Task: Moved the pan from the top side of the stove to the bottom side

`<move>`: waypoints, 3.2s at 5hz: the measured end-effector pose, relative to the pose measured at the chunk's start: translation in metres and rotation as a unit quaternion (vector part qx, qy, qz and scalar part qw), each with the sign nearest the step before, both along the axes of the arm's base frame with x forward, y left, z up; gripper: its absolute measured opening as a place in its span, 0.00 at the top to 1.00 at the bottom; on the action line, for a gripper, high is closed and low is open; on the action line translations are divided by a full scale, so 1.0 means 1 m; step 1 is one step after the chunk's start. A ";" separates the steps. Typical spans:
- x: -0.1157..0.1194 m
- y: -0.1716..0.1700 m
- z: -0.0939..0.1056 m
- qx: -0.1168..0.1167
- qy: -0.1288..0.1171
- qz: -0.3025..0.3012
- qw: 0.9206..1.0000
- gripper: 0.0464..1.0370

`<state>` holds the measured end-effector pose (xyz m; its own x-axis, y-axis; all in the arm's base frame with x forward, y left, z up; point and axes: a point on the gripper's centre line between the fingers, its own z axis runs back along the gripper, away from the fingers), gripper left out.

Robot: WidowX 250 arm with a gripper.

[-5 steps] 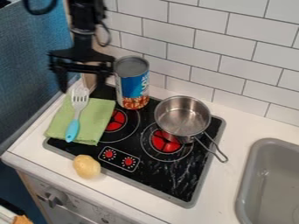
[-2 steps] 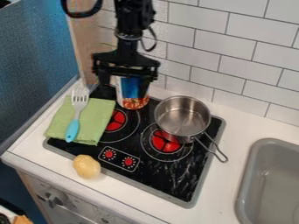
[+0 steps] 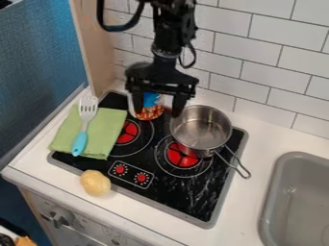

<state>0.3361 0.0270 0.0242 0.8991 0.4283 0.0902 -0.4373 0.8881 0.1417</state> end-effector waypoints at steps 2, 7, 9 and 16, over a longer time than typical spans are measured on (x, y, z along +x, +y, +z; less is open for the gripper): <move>0.012 -0.012 -0.028 -0.019 -0.024 0.032 0.999 0.04; 0.017 -0.017 -0.060 -0.034 -0.039 0.061 0.997 0.67; 0.016 -0.016 -0.056 -0.035 -0.042 0.060 0.997 0.96; -0.046 -0.029 -0.020 -0.038 -0.044 0.108 0.992 0.97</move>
<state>0.2896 -0.0023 0.0039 0.7757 0.6188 0.1235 -0.6263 0.7790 0.0301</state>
